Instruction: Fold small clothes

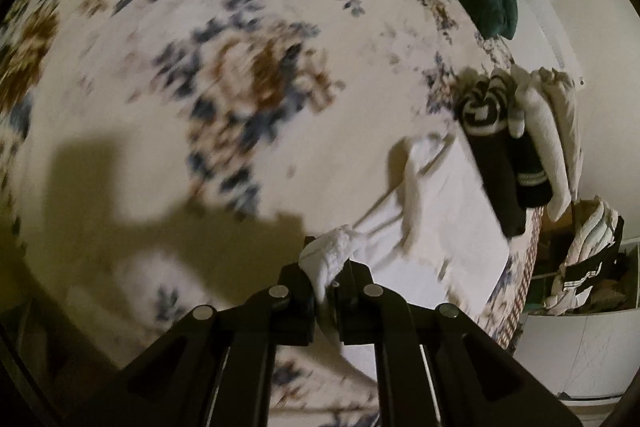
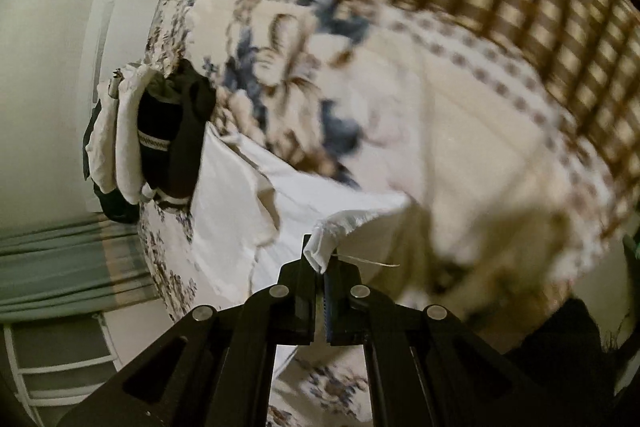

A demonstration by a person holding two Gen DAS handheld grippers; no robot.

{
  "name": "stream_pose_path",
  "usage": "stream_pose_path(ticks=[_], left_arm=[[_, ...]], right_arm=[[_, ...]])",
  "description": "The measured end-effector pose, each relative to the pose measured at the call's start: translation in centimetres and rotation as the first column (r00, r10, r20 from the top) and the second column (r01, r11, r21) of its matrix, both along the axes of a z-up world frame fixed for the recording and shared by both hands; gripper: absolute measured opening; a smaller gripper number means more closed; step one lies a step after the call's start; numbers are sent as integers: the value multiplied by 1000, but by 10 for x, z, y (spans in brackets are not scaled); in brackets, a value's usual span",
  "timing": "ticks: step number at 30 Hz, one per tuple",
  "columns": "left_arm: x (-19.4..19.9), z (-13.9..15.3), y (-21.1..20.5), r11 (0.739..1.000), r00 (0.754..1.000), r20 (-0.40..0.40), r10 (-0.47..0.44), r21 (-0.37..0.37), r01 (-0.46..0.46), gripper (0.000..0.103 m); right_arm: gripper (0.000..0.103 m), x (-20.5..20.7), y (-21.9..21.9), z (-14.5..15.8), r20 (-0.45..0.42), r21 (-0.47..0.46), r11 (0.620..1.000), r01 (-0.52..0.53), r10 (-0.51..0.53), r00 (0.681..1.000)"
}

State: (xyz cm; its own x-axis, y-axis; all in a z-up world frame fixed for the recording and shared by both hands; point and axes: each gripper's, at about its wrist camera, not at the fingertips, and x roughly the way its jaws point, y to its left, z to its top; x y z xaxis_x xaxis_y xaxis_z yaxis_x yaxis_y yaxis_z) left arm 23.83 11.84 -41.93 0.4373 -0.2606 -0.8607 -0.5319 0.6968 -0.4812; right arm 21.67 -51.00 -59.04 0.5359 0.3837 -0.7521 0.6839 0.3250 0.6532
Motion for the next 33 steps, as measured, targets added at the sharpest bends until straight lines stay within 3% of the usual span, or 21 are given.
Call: stream_pose_path(ticks=[10,13,15,17,19,21,23,28,31,33], left_arm=[[145,-45,-13,995,994,-45,-96,18,96,5],[172,-62,-13,995,991,-84,-101,-7,101,6],[181,-68,-13,994,990,-93,-107,-21,106,7],[185,-69,-13,993,989,-93,-116,-19,115,10],[184,-66,-11,993,988,-98,-117,-13,116,25],[174,-62,-2,996,994,-76,-80,-32,78,43],[163,-63,7,997,996,-79,-38,-66,33,55],[131,-49,8,999,998,-62,-2,-51,-1,56],[116,-40,-1,999,998,-66,-11,-44,8,56],[115,-40,-6,999,997,-82,-15,-36,12,56]], right_arm=[[3,152,3,-21,-21,-145,982,-120,118,993],[4,183,2,-38,-39,-120,978,-172,169,985],[5,196,-1,-47,4,-88,980,-177,178,984],[13,205,-2,-47,44,-87,974,-210,214,976],[56,206,-2,-41,62,-118,967,-227,236,970],[69,198,0,-34,90,-128,966,-226,239,967],[69,188,3,-25,92,-161,959,-233,250,964],[70,161,28,-6,47,-230,932,-281,299,953],[70,157,45,-10,12,-187,932,-310,317,948],[70,158,57,-24,5,-90,944,-318,320,948]])
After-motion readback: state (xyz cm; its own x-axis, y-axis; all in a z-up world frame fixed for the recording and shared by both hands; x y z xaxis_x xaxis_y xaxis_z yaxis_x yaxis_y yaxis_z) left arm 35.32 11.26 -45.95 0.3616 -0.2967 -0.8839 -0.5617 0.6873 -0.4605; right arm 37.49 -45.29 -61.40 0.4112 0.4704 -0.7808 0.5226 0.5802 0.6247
